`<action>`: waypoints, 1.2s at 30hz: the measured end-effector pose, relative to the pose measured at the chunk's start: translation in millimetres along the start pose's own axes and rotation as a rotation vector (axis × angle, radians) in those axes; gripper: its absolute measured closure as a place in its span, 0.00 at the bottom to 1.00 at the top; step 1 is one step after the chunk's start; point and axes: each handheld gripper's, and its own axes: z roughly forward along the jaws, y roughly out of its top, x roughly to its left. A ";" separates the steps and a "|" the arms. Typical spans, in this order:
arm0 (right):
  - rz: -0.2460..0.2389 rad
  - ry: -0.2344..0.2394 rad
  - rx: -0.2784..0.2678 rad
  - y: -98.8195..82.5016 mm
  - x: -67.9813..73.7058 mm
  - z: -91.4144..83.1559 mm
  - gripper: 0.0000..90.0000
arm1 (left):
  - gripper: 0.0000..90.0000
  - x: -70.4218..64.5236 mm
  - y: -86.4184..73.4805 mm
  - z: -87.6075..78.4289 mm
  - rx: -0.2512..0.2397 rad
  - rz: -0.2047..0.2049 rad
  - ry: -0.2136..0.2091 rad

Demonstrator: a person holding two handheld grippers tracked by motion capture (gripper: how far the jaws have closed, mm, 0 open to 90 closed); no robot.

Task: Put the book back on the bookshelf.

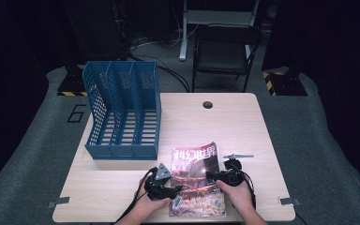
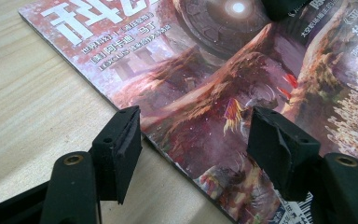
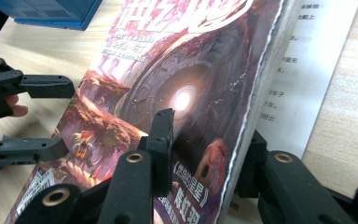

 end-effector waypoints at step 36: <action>0.037 0.051 -0.043 -1.6 -5.4 -1.5 0.91 | 0.39 0.2 -0.4 0.0 -0.005 0.000 0.001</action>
